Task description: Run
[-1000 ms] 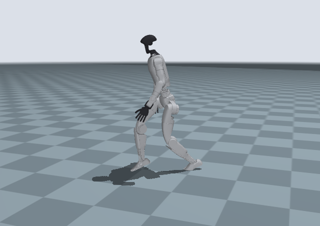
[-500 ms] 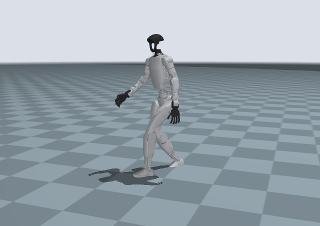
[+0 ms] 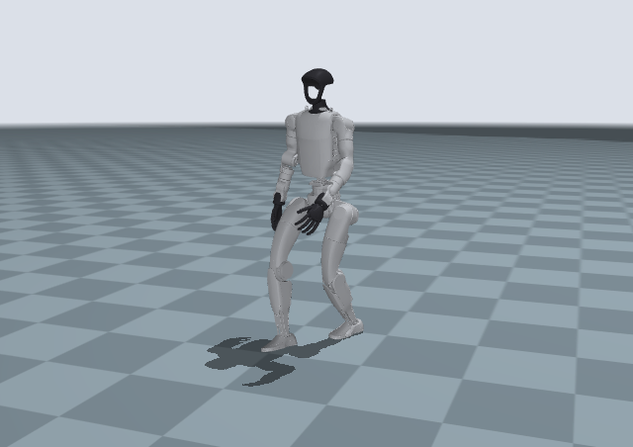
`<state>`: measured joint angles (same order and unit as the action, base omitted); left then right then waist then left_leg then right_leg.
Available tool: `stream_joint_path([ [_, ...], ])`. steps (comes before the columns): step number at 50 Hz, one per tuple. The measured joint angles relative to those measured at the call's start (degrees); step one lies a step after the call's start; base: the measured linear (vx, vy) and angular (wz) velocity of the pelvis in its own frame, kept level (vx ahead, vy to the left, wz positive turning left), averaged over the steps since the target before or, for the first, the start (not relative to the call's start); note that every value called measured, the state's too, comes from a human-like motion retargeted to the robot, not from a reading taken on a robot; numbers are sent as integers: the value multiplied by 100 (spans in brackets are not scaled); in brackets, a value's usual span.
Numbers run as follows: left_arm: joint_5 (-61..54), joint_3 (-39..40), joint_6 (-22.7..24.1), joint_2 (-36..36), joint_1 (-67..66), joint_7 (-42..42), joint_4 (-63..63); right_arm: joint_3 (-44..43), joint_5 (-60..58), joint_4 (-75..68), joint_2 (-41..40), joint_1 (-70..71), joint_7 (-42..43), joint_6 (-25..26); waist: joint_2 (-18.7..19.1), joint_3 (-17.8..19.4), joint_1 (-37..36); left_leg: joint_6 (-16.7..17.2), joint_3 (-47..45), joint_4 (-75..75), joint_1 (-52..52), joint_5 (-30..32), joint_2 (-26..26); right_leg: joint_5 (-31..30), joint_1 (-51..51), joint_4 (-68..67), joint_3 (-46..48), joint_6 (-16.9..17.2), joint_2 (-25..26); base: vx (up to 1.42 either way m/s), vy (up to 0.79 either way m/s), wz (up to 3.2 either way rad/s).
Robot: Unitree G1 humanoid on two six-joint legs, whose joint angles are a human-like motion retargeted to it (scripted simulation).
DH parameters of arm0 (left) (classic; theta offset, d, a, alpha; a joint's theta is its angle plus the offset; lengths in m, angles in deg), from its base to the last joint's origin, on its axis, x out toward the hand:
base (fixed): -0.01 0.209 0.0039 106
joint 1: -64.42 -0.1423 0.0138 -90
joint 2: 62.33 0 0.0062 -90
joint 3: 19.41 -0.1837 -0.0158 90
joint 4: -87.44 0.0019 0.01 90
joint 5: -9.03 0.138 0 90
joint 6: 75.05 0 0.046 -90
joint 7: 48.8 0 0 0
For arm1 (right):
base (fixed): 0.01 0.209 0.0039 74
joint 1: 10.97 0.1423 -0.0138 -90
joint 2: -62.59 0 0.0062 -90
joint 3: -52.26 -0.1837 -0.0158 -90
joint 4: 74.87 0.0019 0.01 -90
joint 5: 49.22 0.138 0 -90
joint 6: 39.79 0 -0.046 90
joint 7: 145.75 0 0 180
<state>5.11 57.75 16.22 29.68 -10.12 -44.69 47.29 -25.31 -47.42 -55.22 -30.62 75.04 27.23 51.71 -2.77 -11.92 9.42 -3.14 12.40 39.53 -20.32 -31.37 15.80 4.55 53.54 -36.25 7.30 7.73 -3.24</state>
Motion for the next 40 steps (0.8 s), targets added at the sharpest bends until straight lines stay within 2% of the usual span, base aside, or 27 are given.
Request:
stream_joint_path([
  [2, 73, -51, 68, 12, 132, -18, -239, -103, -62, -154, 35, -138, -29, 8, 80, -14, 18, 119, 90, -54, 360, -134, -84, -271, -125, 731, 20, 135, 151, 82, -11, 63],
  [4, 121, -82, 109, -9, 113, -14, -391, -191, -91, -248, 87, -287, 31, 22, 177, -136, 33, 221, 75, 338, 466, -269, -146, -327, 36, 439, 16, 85, 227, 83, -10, 64],
  [6, 130, -91, 89, -70, -17, 0, -449, -288, -89, -327, 178, -375, 152, 37, 379, -225, 27, 377, 58, 951, 547, -183, -331, -342, 121, -216, 33, -121, 362, 86, -9, 49],
  [8, 130, -120, 14, -175, -241, 32, -372, -363, -45, -362, 284, -398, 302, 63, 653, -269, -36, 658, -14, 1897, 421, 292, -562, -69, 140, -923, 99, -451, 556, 84, -7, 22],
  [10, 200, -185, -104, -316, -462, 39, -171, -373, 23, -317, 424, -315, 447, 102, 981, -286, -141, 989, -190, 3165, -91, 1209, -850, 418, 82, -1396, 244, -811, 767, 81, -6, 16],
  [12, 344, -260, -226, -433, -599, -14, 108, -328, 52, -194, 566, -104, 568, 141, 1169, -435, -264, 933, -499, 4288, -1087, 1950, -1164, 859, 51, -1497, 338, -1036, 844, 80, -7, 42],
  [15, 539, -364, -364, -530, -820, -143, 570, -232, 67, 132, 712, 270, 755, 139, 1186, -710, -449, 427, -851, 5239, -2671, 2016, -1550, 1406, -159, -1306, 407, -1142, 811, 82, -12, 66],
  [17, 625, -347, -400, -548, -1010, -244, 906, -186, 144, 491, 750, 542, 889, 94, 1108, -794, -559, 198, -947, 5117, -3437, 1789, -1633, 1678, -549, -956, 389, -1114, 811, 84, -14, 46],
  [19, 645, -296, -408, -542, -1278, -330, 1186, -143, 243, 927, 755, 791, 1009, -5, 1012, -759, -689, 129, -1013, 4562, -3879, 1579, -1680, 1926, -1087, -620, 303, -1075, 868, 85, -11, 4],
  [23, 591, -181, -361, -478, -1888, -463, 1609, 13, 381, 1896, 749, 1253, 1171, -240, 830, -524, -915, 406, -1085, 2604, -4160, 1557, -1722, 2353, -2381, -12, 26, -1036, 962, 86, -1, -23],
  [25, 602, -139, -321, -448, -2162, -530, 1783, 98, 371, 2332, 756, 1453, 1190, -318, 772, -428, -1001, 651, -1089, 1437, -4126, 1709, -1705, 2458, -3008, 266, -98, -1014, 1012, 85, 10, -6],
  [27, 655, -83, -301, -428, -2369, -589, 1940, 150, 304, 2685, 762, 1582, 1163, -339, 718, -412, -1046, 755, -1147, 561, -4055, 1773, -1663, 2496, -3483, 367, -211, -944, 1036, 85, 16, 25],
  [30, 710, -1, -325, -457, -2619, -573, 2124, 190, 188, 2979, 709, 1549, 1166, -389, 673, -577, -1030, 636, -1288, 753, -4253, 1895, -1569, 2576, -3658, -274, -386, -757, 1035, 85, 20, 62],
  [33, 724, 188, -388, -500, -2705, -491, 2261, 218, -36, 3000, 627, 1263, 1146, -344, 477, -844, -933, 267, -1516, 1661, -4389, 2063, -1361, 2206, -3517, -1528, -387, -426, 745, 88, 16, 92],
  [35, 728, 338, -457, -470, -2569, -468, 2332, 204, -269, 2824, 441, 1044, 958, -217, -14, -917, -649, -103, -1897, 1814, -4203, 1895, -838, 1407, -3095, -2961, -393, -107, 39, 85, 10, 163],
  [37, 698, 393, -482, -435, -2378, -422, 2195, 233, -400, 2473, 272, 882, 757, -117, -220, -1043, -411, -301, -1934, 1788, -4071, 1678, -420, 587, -2419, -4064, -363, -94, -396, 83, 3, 165],
  [38, 680, 403, -492, -409, -2245, -397, 2089, 248, -460, 2256, 204, 824, 648, -72, -253, -1095, -320, -363, -1891, 1750, -3981, 1563, -267, 438, -2051, -4477, -327, -196, -566, 82, -1, 145],
  [40, 625, 397, -500, -348, -1934, -327, 1812, 272, -590, 1777, 90, 712, 433, -3, -241, -1154, -185, -392, -1727, 1641, -3722, 1347, -39, 598, -1336, -4983, -233, -478, -834, 80, -4, 130],
])
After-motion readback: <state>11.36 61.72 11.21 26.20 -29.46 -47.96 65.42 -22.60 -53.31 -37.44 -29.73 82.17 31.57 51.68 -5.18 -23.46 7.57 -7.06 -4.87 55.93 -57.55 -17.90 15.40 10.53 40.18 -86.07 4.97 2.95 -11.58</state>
